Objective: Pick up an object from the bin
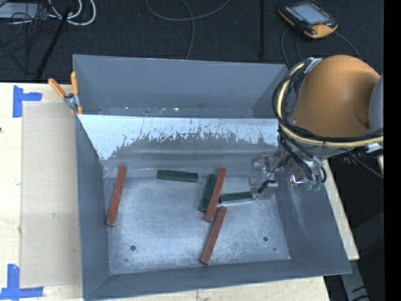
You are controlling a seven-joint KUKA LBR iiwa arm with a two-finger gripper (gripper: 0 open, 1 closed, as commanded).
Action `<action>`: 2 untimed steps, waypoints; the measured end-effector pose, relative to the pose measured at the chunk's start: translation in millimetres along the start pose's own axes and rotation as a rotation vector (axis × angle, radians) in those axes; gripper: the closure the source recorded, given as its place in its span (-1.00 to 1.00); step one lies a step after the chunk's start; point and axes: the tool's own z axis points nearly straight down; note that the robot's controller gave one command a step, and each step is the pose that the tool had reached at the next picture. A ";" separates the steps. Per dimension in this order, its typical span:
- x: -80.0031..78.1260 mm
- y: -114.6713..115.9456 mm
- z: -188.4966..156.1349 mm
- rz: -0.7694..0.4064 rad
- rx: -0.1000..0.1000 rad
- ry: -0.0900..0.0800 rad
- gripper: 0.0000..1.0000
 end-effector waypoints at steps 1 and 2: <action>61.3 -9.4 61.5 -0.006 -0.001 0.012 -1.00; 60.9 -9.5 61.0 -0.005 -0.001 0.010 -1.00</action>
Offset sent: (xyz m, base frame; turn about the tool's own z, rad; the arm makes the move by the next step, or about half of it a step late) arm 0.0000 0.0000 0.0000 0.0000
